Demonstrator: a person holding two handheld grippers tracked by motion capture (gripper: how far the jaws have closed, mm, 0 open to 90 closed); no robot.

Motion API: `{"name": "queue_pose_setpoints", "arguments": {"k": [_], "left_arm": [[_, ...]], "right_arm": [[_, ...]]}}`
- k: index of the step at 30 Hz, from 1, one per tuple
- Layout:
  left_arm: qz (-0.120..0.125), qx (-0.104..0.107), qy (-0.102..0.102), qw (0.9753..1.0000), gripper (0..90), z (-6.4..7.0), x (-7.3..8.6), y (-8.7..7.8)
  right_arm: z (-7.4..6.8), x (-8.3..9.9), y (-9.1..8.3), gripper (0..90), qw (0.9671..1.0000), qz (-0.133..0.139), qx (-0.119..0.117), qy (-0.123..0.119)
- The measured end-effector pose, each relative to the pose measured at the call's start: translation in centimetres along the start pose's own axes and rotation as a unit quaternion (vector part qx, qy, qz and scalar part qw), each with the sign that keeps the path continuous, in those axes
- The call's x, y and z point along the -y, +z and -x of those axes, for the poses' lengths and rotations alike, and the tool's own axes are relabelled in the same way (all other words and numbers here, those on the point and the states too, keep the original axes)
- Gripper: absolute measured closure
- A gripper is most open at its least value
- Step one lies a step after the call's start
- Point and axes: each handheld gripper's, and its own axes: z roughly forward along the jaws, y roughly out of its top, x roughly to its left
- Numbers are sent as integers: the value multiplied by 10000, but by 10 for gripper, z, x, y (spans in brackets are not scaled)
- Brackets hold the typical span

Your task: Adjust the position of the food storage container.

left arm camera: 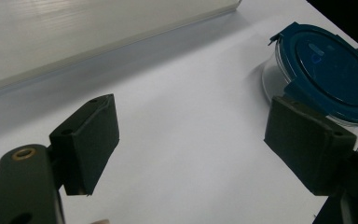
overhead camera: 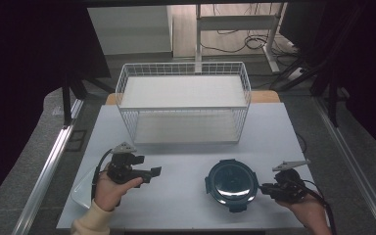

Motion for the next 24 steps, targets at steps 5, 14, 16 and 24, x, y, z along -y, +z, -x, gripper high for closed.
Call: {"name": "queue_pose_setpoints", "arguments": {"k": [5, 14, 16, 24], "left_arm": [[-67, 43, 15, 10000, 176, 1, 1, 3], [-106, 82, 35, 9999, 176, 4, 2, 6], [-107, 87, 41, 9999, 175, 4, 2, 6], [-137, 83, 16, 9999, 175, 2, 2, 8]], "right_arm": [[-4, 0, 5, 889, 9996, -190, -200, -94], [-15, -2, 12, 890, 9989, -292, -194, -297], [-16, -2, 12, 890, 9990, -292, -147, -314], [-19, -4, 14, 890, 9990, -255, -119, -334]]}}
